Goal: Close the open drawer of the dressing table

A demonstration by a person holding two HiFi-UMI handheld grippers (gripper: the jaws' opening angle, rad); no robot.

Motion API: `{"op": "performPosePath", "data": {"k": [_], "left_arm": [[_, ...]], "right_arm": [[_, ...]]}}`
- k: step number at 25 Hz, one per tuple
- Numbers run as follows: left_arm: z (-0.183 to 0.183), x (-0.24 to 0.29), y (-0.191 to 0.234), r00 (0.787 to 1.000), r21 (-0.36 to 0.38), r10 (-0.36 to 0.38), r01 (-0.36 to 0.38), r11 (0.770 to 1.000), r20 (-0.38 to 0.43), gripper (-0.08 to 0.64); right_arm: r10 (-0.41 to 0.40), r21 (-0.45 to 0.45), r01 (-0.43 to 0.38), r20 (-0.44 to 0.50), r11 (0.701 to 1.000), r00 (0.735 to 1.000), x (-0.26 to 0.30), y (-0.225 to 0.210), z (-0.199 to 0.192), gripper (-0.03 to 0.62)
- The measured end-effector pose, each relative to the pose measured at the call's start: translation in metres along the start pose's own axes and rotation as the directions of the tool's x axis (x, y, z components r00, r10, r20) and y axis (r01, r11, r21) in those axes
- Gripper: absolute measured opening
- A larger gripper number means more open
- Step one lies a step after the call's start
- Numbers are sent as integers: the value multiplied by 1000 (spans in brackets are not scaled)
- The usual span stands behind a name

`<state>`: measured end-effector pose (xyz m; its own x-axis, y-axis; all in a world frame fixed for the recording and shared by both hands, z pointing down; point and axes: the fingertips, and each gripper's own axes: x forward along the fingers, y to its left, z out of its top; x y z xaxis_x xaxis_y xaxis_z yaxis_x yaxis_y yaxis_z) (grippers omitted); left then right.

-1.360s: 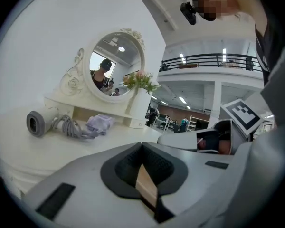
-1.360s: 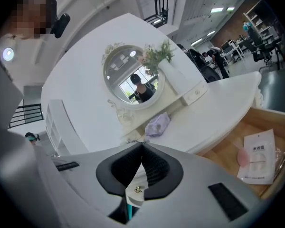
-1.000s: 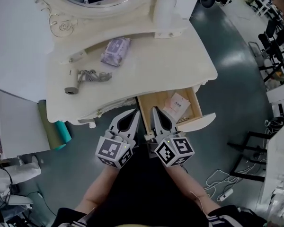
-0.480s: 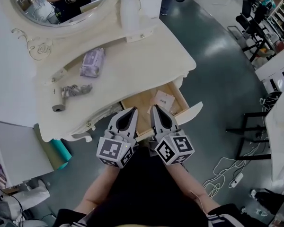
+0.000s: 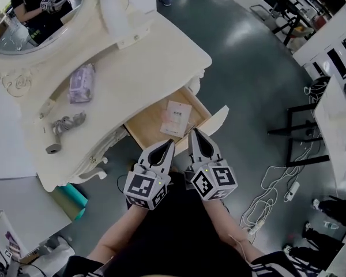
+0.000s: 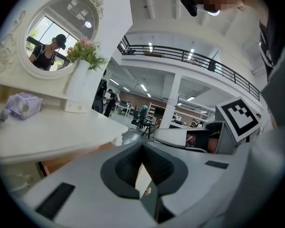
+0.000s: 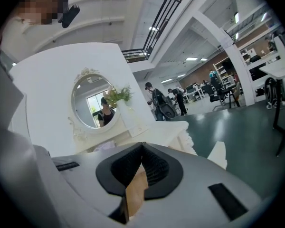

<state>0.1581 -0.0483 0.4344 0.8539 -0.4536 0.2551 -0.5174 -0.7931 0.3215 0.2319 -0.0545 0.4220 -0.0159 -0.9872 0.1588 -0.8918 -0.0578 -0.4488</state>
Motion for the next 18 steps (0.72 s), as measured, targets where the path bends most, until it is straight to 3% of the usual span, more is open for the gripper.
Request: {"op": "performPosePath", "data": {"k": [9,18], "left_arm": [[-67,25,-30,979,-33,-94,89,995,-180,2],[-125,36,-40,945,-88,-116,93,992,-307,2]], "right_arm": [[-168,-13,167,-103,986,980,-25,-70,-40,23],[-220,-105,200,-250,974,943,-29,-106,-96,23]]}}
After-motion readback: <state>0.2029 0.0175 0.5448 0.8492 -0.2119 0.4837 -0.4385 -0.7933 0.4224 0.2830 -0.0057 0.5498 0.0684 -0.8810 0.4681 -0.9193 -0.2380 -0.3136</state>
